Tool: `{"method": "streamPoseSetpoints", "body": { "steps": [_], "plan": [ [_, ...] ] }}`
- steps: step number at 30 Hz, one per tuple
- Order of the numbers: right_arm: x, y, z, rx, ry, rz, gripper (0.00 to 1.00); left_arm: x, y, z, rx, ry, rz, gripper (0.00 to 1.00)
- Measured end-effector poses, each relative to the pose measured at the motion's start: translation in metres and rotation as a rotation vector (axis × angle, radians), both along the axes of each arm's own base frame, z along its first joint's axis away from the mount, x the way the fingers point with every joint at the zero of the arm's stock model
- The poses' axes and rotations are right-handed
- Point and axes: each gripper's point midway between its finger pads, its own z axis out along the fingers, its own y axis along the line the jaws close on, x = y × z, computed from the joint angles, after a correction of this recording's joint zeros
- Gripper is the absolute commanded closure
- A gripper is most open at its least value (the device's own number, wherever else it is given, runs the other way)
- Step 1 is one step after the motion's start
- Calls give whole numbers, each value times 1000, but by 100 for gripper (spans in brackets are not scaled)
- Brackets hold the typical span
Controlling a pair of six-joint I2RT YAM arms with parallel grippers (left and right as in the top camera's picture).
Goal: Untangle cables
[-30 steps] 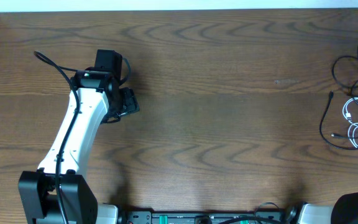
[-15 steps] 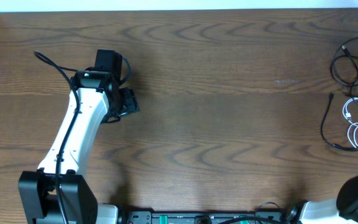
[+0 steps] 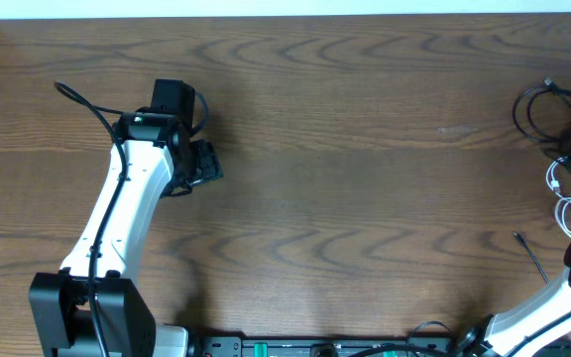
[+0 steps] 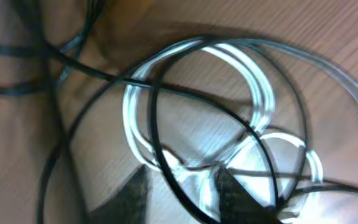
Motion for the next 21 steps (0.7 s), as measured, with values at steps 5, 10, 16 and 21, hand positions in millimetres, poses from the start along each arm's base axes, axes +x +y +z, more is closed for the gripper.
{"method": "streamPoseSetpoints", "body": {
  "steps": [5,10,16,21],
  "plan": [
    [18,8,20,44,-106,22,23,0,0,0,0,0,0,25],
    [40,8,109,-24,-303,62,14,2,0,0,-1,-8,1,11],
    [32,53,226,-105,-526,205,6,22,-3,5,-3,-92,-30,10],
    [30,136,215,9,-444,498,1,36,-16,9,10,-150,-146,9]
  ]
}}
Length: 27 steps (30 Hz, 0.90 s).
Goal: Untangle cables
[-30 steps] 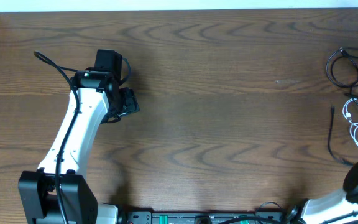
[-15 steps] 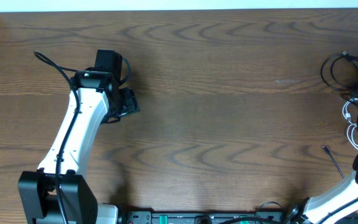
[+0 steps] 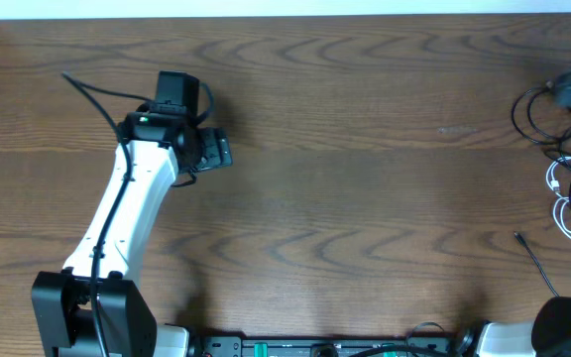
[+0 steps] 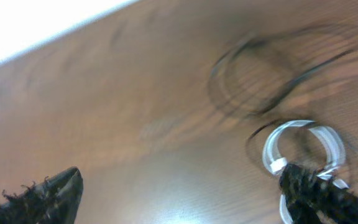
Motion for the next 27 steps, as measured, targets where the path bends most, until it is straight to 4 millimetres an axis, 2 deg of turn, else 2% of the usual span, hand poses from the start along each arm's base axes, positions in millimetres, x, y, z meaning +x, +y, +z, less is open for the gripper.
{"method": "streamPoseSetpoints", "body": {
  "steps": [3,7,10,13,16,20,23,25,27],
  "plan": [
    [4,41,-29,3,85,159,1,-9,-8,-2,17,36,-66,9],
    [4,72,-52,-31,155,251,1,-46,-1,-9,48,190,-60,9],
    [-1,84,-66,-56,202,270,1,-73,14,-11,69,300,-3,9],
    [-5,90,-87,-55,240,262,1,-84,18,-9,73,341,22,9],
    [-17,90,-123,-38,305,240,1,-83,18,1,63,268,26,9],
    [-31,92,-148,-29,318,227,1,-86,18,20,39,78,26,9],
    [-39,93,-149,-41,241,217,1,-93,18,41,19,-111,14,9],
    [-44,95,-128,-71,103,212,1,-103,20,59,5,-263,6,8],
    [-50,96,-107,-96,-11,206,1,-113,21,67,-9,-371,7,9]
  ]
}}
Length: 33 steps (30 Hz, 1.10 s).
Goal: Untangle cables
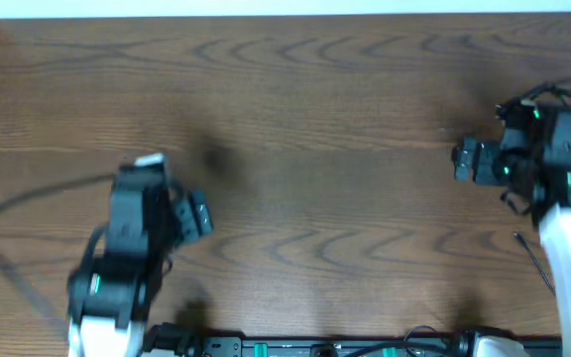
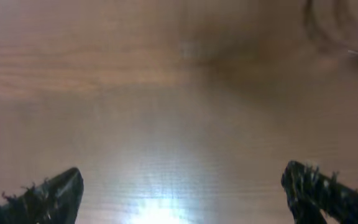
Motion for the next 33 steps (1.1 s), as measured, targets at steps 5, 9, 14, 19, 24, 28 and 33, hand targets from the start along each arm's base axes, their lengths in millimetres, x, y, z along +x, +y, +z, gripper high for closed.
{"method": "streamPoseSetpoints", "body": {
  "steps": [5,9,14,19,24,28,33],
  "plan": [
    [-29,5,36,-19,-188,-4,1,-29,4,22,-22,-188,1,8],
    [-48,7,33,-14,-169,-7,1,-40,5,38,-33,-277,0,8],
    [-60,9,26,-8,-125,-7,1,-45,5,41,-35,-296,0,8],
    [-67,10,18,0,-79,-10,1,-46,6,40,-35,-293,0,8],
    [-71,13,12,2,-47,1,1,-46,6,40,-35,-293,0,8],
    [-72,28,12,7,-43,58,1,-46,6,40,-35,-293,0,8],
    [-80,26,5,-7,1,48,1,-46,6,40,-35,-293,0,8]
  ]
}}
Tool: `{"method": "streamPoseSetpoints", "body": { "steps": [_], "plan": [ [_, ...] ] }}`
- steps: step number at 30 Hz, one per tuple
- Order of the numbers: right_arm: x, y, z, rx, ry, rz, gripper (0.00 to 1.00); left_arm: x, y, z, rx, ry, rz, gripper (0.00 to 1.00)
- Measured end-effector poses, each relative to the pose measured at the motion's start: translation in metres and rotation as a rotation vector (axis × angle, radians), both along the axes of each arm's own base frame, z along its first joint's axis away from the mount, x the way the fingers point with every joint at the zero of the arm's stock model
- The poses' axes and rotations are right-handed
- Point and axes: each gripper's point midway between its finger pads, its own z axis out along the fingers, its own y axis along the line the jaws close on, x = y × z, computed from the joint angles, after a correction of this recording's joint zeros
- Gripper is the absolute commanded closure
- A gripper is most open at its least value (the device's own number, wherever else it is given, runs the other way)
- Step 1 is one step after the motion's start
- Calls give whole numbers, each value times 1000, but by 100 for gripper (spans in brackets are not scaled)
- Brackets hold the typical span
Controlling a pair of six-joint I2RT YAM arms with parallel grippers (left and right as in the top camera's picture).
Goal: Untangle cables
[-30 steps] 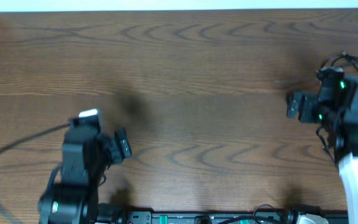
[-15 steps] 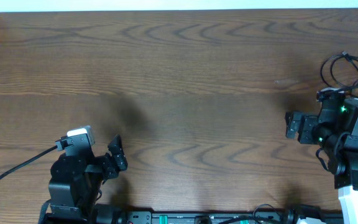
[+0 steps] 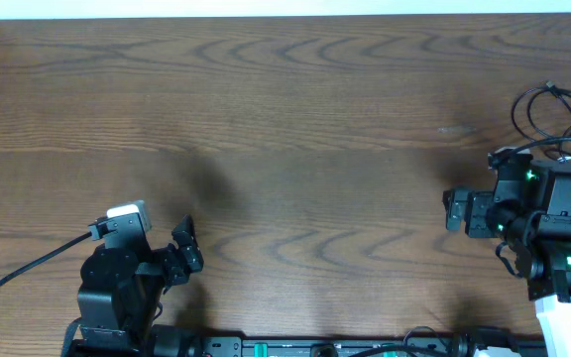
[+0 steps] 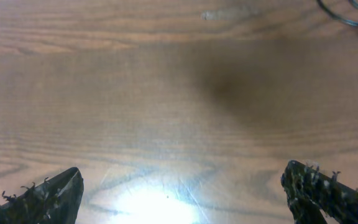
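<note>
The cables lie at the table's far right: a thin black cable (image 3: 541, 111) in loose loops, and below it a white cable mostly hidden behind my right arm. My right gripper (image 3: 454, 210) hovers left of them, open, with only bare wood between its fingers (image 4: 50, 198). In the right wrist view the black cable (image 4: 344, 14) and a bit of the white cable show at the upper right edge. My left gripper (image 3: 184, 248) sits near the front left, far from the cables; its fingers look apart with nothing in them.
The wooden table (image 3: 295, 129) spans the whole view, with a pale wall strip along its far edge. A thin black rod or cable end (image 3: 525, 250) lies near my right arm. The arm bases and a rail (image 3: 295, 347) run along the front edge.
My left arm has drawn back further to the front left corner. My right gripper has moved toward the front, away from the black loop, and stays open.
First my right gripper was low in the heap of white and black cables, and my left arm reached to the far left. Then the right gripper was off the cables and open. After that both arms stood nearer the front, and now nearer still, both empty.
</note>
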Motion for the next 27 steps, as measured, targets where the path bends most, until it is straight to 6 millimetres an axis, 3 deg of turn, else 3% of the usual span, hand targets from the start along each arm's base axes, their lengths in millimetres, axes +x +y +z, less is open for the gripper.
{"method": "streamPoseSetpoints", "body": {
  "steps": [7,10,13,20,27],
  "plan": [
    [-5,-2,-2,-11,10,-11,1,0,0,0,0,0,0,8],
    [6,-4,17,-26,-100,-11,1,0,0,0,0,0,0,8],
    [17,-5,51,-46,-308,-10,1,0,0,0,0,1,0,8],
    [18,-6,88,-79,-692,-10,1,0,0,-1,1,2,0,7],
    [10,-5,89,-97,-956,-13,1,0,0,-1,0,3,0,7]
  ]
}}
